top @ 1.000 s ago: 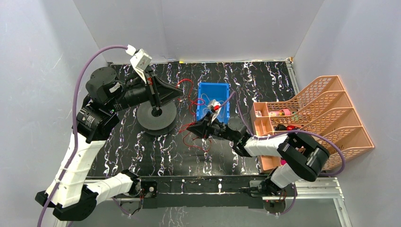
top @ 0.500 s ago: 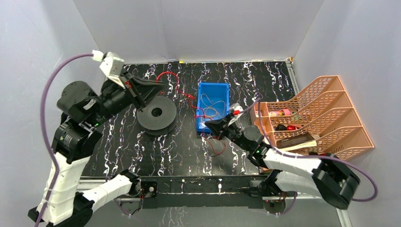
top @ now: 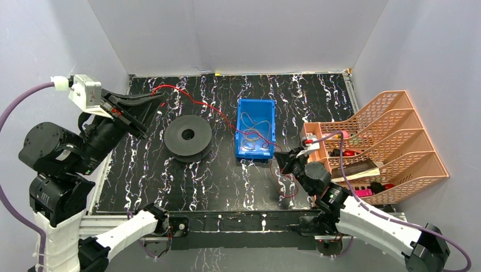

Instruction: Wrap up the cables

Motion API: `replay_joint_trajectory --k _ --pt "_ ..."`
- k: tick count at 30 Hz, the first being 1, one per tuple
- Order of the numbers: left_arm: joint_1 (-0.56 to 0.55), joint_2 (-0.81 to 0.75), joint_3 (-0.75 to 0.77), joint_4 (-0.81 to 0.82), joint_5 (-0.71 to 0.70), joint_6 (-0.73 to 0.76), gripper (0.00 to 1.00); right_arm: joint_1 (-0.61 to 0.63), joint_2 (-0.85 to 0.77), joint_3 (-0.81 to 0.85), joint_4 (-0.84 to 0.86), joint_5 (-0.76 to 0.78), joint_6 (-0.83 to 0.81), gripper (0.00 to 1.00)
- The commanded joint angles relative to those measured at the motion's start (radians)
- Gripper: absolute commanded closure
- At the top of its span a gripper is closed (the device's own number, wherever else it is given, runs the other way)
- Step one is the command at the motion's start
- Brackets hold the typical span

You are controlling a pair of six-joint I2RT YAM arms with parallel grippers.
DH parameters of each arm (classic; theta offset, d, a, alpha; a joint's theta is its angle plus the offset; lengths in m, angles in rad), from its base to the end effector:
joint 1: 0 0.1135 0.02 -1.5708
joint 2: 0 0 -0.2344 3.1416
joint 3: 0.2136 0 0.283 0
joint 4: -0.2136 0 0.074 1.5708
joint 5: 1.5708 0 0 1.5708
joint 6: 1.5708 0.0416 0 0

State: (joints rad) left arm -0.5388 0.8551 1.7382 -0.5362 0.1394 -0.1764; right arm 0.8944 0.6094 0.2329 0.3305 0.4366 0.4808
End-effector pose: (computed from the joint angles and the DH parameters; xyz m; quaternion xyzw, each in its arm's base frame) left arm 0.0861 -0.0582 0.5813 0.1593 0.5534 -0.3233 0.7509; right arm 0.1506 0.1595 0.1966 0.0014 0.7217 0.3069 0.6205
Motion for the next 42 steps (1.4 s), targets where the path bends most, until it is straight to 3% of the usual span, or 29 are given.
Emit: replay_joint_trajectory --k 1,9,17,18,25,27,42 --pt "-0.004 -0.007 0.047 -0.019 -0.059 0.042 1.00 0.000 -0.037 -0.019 -0.192 0.058 0.121 1.00" --pt "-0.003 -0.019 0.131 -0.040 -0.093 0.065 1.00 0.000 -0.006 -0.030 -0.332 -0.005 0.248 1.00" --pt "-0.003 -0.017 0.232 -0.046 -0.068 0.063 1.00 0.000 0.118 0.024 -0.355 -0.005 0.278 1.00" --pt "-0.003 -0.019 0.239 -0.046 -0.065 0.063 1.00 0.000 0.136 0.034 -0.359 -0.006 0.282 0.97" --pt "-0.003 -0.021 0.229 -0.046 -0.009 0.031 1.00 0.000 0.202 0.098 -0.335 -0.076 0.242 0.47" --pt "-0.004 -0.016 0.208 -0.049 0.010 0.024 1.00 0.000 0.199 0.141 -0.342 -0.094 0.211 0.37" --pt "-0.003 0.076 0.192 -0.148 0.133 0.005 1.00 0.000 0.094 0.416 -0.438 -0.367 -0.112 0.16"
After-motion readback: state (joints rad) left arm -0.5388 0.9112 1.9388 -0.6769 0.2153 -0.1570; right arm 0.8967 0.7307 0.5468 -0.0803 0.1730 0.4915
